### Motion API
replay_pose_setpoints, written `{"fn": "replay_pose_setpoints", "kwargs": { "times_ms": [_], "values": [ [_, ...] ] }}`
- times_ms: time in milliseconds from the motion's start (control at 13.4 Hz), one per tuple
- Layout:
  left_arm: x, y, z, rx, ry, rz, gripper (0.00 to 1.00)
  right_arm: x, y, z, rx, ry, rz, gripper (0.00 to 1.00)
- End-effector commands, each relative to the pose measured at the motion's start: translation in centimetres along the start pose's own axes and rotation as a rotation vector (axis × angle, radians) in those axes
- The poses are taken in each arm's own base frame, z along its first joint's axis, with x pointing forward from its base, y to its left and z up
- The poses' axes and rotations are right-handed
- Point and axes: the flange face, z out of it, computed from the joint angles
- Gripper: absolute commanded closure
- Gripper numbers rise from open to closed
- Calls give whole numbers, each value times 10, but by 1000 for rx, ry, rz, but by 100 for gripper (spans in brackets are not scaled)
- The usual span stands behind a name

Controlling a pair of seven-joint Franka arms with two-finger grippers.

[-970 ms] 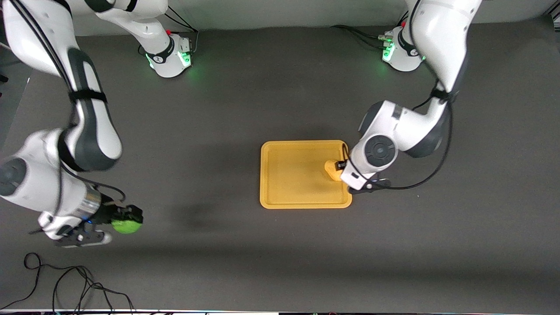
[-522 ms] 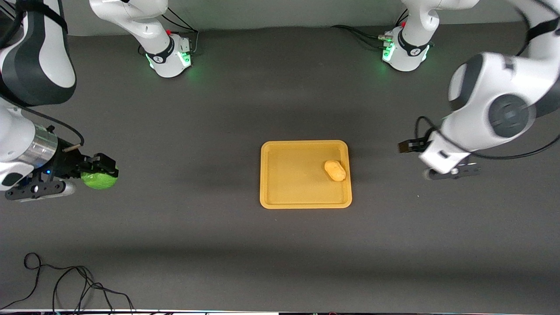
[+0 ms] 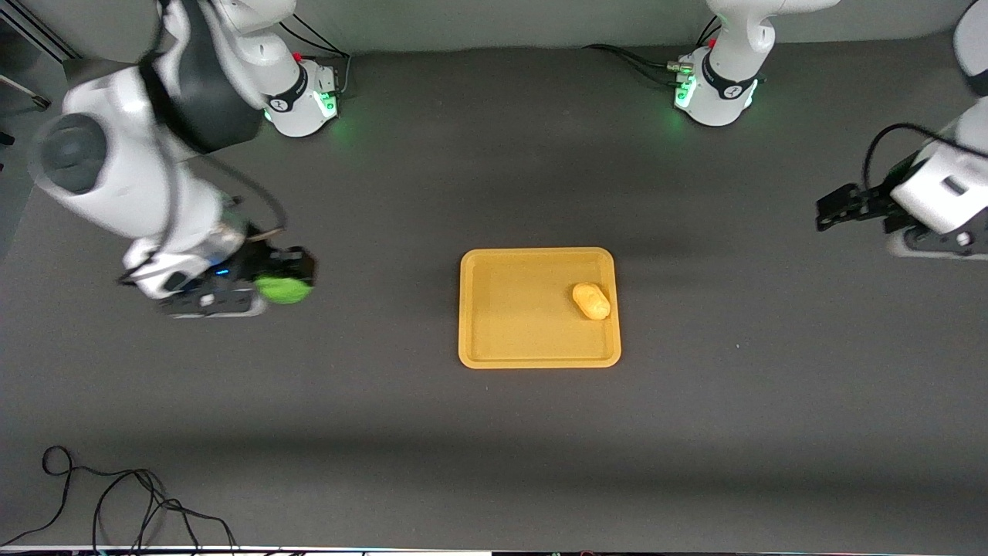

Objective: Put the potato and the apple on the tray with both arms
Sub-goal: 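Carry the green apple toward the tray while the left gripper withdraws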

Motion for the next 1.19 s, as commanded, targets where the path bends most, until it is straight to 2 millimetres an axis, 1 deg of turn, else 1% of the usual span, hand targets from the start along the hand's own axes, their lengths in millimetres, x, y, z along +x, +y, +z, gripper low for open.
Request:
{"fn": "replay_pose_setpoints", "kwargs": {
  "times_ms": [0, 75, 149, 224, 299, 448, 522, 597, 672, 746, 821, 970, 1119],
  "values": [
    [-28, 5, -8, 16, 45, 28, 0, -30, -101, 34, 4, 33, 101, 47],
    [-32, 6, -5, 20, 86, 26, 0, -42, -143, 48, -8, 46, 131, 47],
    [-31, 6, -5, 20, 92, 8, 0, -54, -185, 57, -13, 75, 158, 47],
    [-31, 7, -5, 22, 91, 9, 0, -66, -222, 67, -14, 98, 185, 47],
    [-30, 8, -6, 21, 94, 12, 0, -77, -250, 84, -11, 97, 208, 47],
    [-27, 8, -7, 20, 95, 14, 0, -97, -293, 125, -19, 95, 240, 47],
    [-20, 10, -6, 20, 97, 16, 0, -103, -304, 147, -39, 103, 239, 47],
    [-9, 10, -10, 19, 99, 21, 0, -99, -305, 167, -51, 122, 229, 47],
    [-3, 11, -11, 15, 85, 24, 1, -97, -306, 187, -49, 131, 224, 46],
    [0, 12, -13, 14, 85, 27, 1, -94, -305, 213, -54, 135, 221, 46],
    [1, 14, -12, 14, 84, 35, 1, -90, -305, 232, -53, 147, 215, 46],
    [11, 15, -11, 12, 81, 44, 1, -81, -301, 262, -42, 154, 217, 46],
    [15, 15, -13, 10, 70, 52, 1, -76, -295, 290, -40, 158, 211, 46]
  ]
}}
